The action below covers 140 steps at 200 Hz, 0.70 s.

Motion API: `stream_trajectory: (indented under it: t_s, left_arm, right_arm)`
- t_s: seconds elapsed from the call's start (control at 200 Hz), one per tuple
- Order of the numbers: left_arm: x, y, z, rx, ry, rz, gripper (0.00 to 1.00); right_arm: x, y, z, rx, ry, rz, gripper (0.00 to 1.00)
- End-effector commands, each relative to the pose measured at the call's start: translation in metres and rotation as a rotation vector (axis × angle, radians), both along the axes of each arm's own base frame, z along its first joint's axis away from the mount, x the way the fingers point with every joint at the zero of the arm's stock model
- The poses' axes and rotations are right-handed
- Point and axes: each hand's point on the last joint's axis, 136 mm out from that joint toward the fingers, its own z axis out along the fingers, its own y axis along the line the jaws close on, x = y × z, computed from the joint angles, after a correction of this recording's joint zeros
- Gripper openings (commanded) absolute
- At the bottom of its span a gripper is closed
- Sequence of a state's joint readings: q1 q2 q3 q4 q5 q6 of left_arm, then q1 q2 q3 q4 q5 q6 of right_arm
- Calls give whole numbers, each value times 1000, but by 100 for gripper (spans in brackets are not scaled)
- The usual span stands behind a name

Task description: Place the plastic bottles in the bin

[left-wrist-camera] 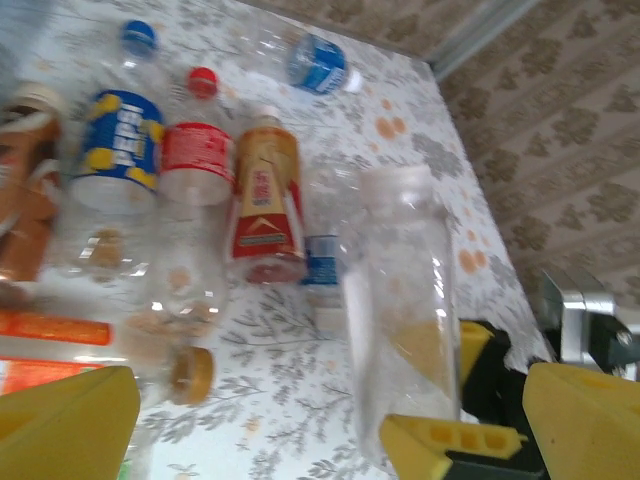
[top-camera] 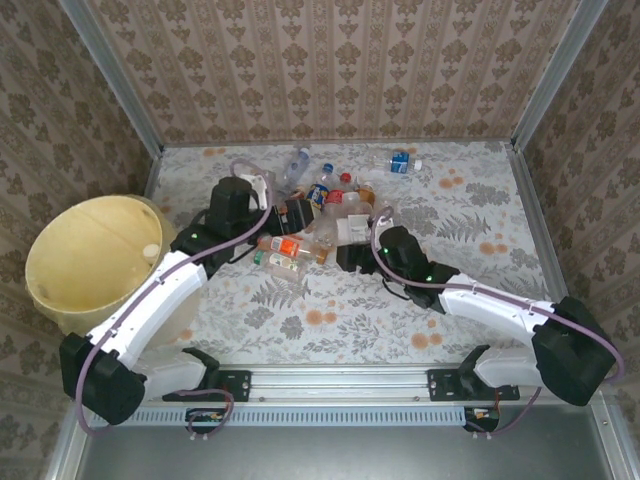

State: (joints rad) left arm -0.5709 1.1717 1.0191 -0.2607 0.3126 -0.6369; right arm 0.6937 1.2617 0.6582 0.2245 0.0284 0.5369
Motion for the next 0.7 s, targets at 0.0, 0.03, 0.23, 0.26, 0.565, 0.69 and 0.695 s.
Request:
stream_trajectory:
  t_s: [0.0, 0.03, 0.23, 0.26, 0.565, 0.69, 0.695]
  left_arm:
    - [-9, -27, 25, -112, -60, -110, 100]
    - [-10, -30, 22, -109, -54, -120, 100]
    - [-3, -42, 7, -97, -17, -117, 100]
    - [0, -40, 2, -82, -5, -90, 100]
    - [11, -59, -12, -90, 34, -110, 100]
    - [14, -63, -9, -126, 25, -107, 88]
    - [14, -63, -10, -125, 26, -106, 87]
  right_arm:
    - [9, 23, 44, 97, -132, 87, 63]
    - [10, 26, 48, 109, -146, 99, 63]
    - [14, 45, 68, 162, -209, 170, 64]
    - [14, 47, 70, 171, -216, 178, 64]
    - [5, 64, 84, 199, -247, 276, 64]
    - [3, 68, 88, 212, -252, 292, 64]
    - [3, 68, 88, 212, -252, 292, 64]
